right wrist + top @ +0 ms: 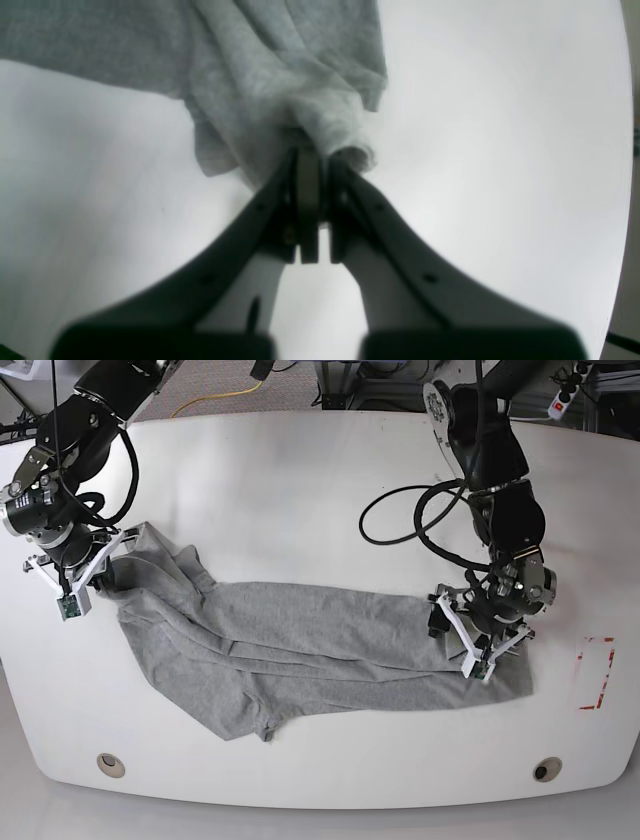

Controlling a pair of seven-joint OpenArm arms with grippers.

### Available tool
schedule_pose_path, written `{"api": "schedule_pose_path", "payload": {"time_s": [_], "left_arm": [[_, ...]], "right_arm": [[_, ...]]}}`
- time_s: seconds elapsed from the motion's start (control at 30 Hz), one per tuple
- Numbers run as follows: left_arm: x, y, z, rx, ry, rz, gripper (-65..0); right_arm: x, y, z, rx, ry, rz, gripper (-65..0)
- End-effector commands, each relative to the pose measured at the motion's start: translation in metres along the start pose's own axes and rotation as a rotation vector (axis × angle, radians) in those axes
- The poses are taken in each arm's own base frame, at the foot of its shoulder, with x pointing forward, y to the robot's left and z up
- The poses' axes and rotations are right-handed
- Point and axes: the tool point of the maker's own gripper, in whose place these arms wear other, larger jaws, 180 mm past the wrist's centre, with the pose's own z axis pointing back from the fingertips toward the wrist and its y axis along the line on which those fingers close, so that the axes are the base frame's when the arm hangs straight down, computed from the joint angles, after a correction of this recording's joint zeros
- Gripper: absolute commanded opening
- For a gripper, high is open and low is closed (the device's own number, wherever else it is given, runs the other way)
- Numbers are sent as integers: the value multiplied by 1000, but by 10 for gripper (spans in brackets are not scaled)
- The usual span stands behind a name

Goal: Fold the T-shirt properly
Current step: 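Move the left gripper to the shirt's other end and grasp it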

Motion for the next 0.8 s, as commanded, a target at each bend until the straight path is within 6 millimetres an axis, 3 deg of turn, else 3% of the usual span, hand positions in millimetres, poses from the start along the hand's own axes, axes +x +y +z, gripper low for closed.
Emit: {"api": "schedule_pose_path", "payload": {"time_s": [0.0, 0.27, 0.4, 0.6, 0.77], "left_arm": [[13, 2, -7, 2, -60, 39, -181], [18, 13, -13, 49, -97, 92, -183], [7, 25, -15, 76, -67, 102, -183], [6, 37, -14, 98, -84, 77, -182], [-10, 32, -24, 72, -38, 95, -183]], "right_arm": [[14, -3, 4, -9, -52, 13, -650], [14, 2, 2, 3, -55, 2, -650], [14, 3, 2, 4, -55, 1, -650], [14, 3, 2, 5, -56, -1, -650], [14, 3, 2, 5, -56, -1, -650]]}}
